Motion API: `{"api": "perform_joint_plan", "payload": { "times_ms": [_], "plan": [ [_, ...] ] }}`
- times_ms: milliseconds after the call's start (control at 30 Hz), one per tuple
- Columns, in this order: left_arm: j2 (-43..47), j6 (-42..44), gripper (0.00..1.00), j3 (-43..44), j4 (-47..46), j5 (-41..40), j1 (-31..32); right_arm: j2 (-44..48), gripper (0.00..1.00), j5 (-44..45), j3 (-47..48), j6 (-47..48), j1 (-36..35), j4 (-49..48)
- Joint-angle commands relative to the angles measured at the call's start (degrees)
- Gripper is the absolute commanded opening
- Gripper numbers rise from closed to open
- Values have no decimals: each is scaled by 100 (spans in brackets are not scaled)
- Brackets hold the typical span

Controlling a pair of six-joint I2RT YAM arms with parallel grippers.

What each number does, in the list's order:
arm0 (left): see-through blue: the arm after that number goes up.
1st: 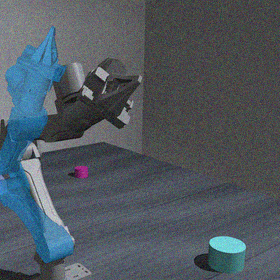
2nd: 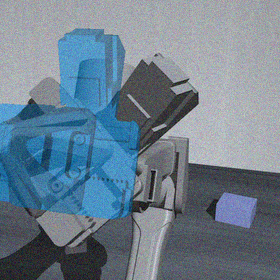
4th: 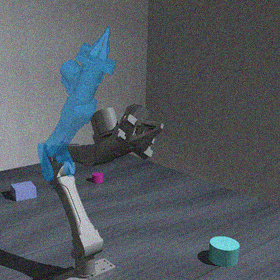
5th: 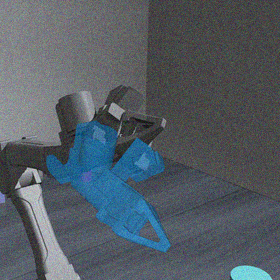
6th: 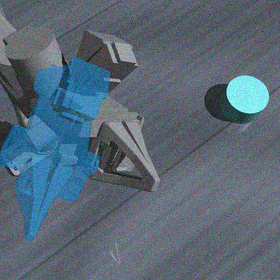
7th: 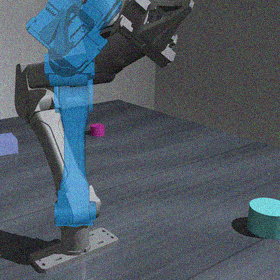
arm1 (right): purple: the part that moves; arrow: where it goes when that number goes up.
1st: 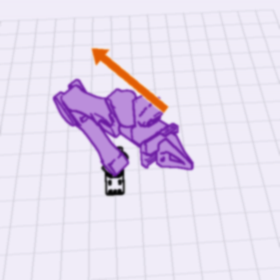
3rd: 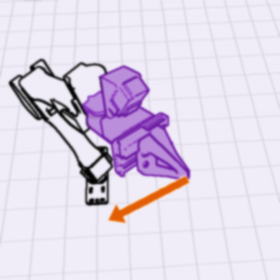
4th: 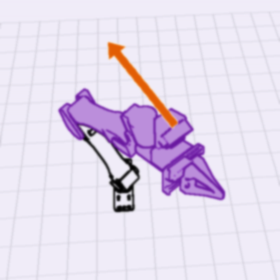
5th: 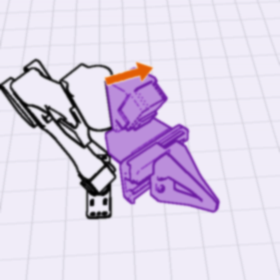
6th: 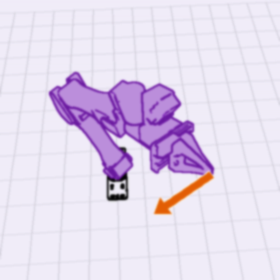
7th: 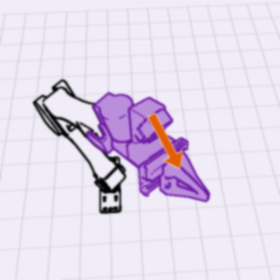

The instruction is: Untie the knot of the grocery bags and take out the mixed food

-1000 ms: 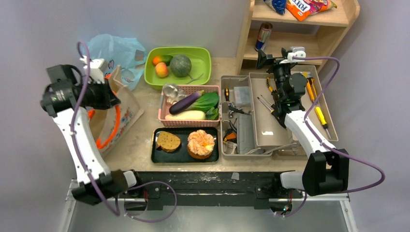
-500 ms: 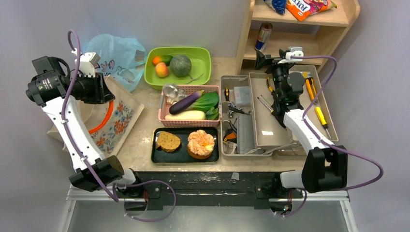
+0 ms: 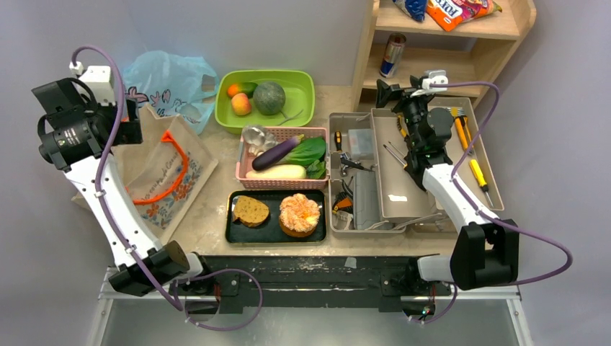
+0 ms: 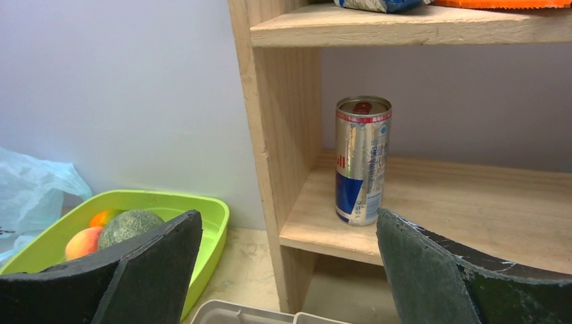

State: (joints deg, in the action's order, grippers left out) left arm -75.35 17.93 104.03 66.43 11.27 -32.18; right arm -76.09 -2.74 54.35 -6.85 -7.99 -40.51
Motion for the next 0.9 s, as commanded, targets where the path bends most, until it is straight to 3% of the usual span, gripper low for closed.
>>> {"api": "perform_joint_plan", "payload": {
  "times_ms": [0, 233, 400, 600, 867],
  "plan": [
    [-38, -76, 100, 650, -672, -1215, -57, 317, 99, -272, 1, -37, -51, 59],
    [-182, -45, 100, 1585, -36, 606, 151, 561, 99, -633, 137, 96, -105, 594],
    [-36, 596, 100, 1461, 809, 1509, 1348, 886, 99, -978, 246, 248, -106, 1121],
    [-393, 335, 100, 1071, 1354, 1321, 2959, 1226, 99, -1551, 932, 498, -169, 3274],
    [-1051, -1176, 100, 1061, 868, 1703, 3125, 1464, 99, -2010, 1575, 924, -291, 6176]
  ]
}}
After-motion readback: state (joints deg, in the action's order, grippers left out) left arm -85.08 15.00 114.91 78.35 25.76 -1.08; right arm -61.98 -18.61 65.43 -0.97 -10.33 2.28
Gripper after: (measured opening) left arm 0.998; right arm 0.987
